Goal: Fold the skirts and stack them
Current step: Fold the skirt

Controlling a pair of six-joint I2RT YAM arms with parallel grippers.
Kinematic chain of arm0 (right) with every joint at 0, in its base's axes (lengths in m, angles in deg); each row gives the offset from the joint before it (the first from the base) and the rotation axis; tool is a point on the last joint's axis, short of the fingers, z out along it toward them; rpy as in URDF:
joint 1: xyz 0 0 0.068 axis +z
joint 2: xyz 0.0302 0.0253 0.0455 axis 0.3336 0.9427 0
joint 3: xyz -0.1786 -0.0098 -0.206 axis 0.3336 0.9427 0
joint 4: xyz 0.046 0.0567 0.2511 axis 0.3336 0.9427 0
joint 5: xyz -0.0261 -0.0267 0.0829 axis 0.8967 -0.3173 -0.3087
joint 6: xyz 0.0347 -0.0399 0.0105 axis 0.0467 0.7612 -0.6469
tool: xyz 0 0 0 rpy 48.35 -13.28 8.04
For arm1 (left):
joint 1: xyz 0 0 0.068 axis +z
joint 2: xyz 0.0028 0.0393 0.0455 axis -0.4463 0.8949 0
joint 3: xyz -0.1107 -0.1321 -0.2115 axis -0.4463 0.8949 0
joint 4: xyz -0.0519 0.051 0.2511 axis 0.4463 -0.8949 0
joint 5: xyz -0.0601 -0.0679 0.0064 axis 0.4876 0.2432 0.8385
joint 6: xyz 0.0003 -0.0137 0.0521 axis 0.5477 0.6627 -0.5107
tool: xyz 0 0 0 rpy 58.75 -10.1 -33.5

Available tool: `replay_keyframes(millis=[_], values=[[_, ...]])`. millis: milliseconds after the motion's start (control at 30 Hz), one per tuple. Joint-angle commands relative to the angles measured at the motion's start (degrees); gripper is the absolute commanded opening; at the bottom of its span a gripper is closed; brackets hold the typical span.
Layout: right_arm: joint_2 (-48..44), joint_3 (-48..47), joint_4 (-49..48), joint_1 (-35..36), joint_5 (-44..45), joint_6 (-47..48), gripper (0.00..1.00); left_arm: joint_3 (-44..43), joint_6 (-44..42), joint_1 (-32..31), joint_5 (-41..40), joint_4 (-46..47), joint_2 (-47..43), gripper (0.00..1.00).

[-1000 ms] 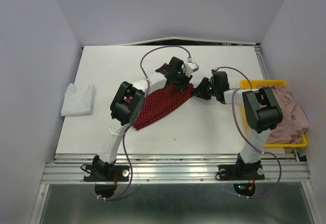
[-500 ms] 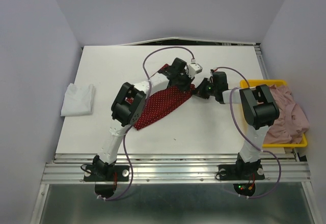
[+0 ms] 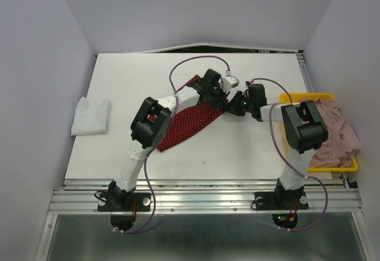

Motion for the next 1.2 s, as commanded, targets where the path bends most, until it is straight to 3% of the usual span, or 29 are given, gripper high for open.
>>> replay_keyframes(millis=[0,133,267,300,400,467,567,667,767,867,1033,1167], values=[[-2.7,2.8,10.7,-0.8,3.7,4.3,0.28,0.2,0.9,-0.1,1.5,0.5,-1.9,0.13],[-4.9,3.4,14.5,-1.9,4.6,6.7,0.32,3.6,1.3,-0.1,2.4,3.0,-6.1,0.31],[-7.0,3.9,16.6,-3.8,3.6,6.6,0.40,2.7,1.4,0.0,3.4,1.0,-8.5,0.36],[-8.2,4.2,18.1,-3.8,3.0,6.3,0.46,2.8,1.5,-0.1,3.8,0.9,-10.0,0.41],[-10.1,4.2,18.1,-4.3,1.2,3.9,0.54,4.3,2.1,-0.1,5.8,0.7,-14.1,0.41],[-10.2,3.9,16.2,-4.3,-1.0,1.7,0.61,6.9,2.6,0.1,7.5,1.4,-18.6,0.42],[-8.3,2.8,13.1,-4.3,-3.3,-2.3,0.65,11.2,2.2,0.1,6.3,0.8,-23.0,0.50],[-4.9,1.0,12.7,-4.3,-4.5,-5.8,0.75,14.2,0.4,0.9,4.9,-3.3,-26.4,0.50],[-2.4,-0.5,12.2,-3.5,-4.6,-7.4,0.77,20.2,-1.1,3.5,3.8,-4.9,-30.3,0.50],[-0.5,-1.7,10.7,-1.7,-3.8,-9.5,0.89,25.8,-5.1,6.5,-0.1,-6.3,-34.7,0.49],[3.0,-4.9,11.7,0.4,-1.1,-11.1,0.91,35.2,-11.3,8.8,-5.2,-5.0,-37.4,0.48],[4.9,-6.4,14.1,1.7,0.4,-10.7,0.91,37.0,-10.4,8.6,-3.9,-2.4,-35.0,0.45]])
